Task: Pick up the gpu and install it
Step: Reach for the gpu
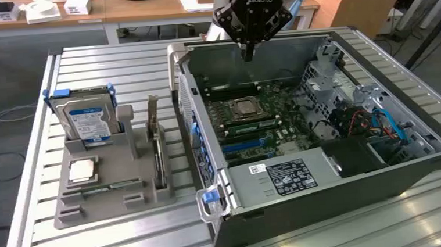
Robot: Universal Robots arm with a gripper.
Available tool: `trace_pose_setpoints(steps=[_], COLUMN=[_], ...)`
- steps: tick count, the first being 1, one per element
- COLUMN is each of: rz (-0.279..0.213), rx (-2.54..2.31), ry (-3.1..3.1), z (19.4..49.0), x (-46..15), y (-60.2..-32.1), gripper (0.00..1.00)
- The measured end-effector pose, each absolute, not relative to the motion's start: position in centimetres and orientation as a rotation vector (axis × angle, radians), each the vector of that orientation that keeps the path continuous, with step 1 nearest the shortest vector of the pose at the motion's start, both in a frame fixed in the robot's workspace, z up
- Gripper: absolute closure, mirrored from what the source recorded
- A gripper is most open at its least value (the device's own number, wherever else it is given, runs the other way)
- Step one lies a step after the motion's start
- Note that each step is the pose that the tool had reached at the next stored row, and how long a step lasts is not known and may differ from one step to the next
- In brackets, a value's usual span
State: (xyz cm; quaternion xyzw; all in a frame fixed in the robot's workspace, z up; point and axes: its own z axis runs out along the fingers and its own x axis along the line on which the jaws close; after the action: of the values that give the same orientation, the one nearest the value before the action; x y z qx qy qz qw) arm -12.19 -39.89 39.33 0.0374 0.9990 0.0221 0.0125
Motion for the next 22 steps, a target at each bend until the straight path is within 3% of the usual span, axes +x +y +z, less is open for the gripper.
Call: trace_pose_setpoints(steps=[22], rz=[0.069], rx=[0.116], ry=[3.114], z=[39.3], x=[-13.9], y=[-39.9], gripper=[0.89])
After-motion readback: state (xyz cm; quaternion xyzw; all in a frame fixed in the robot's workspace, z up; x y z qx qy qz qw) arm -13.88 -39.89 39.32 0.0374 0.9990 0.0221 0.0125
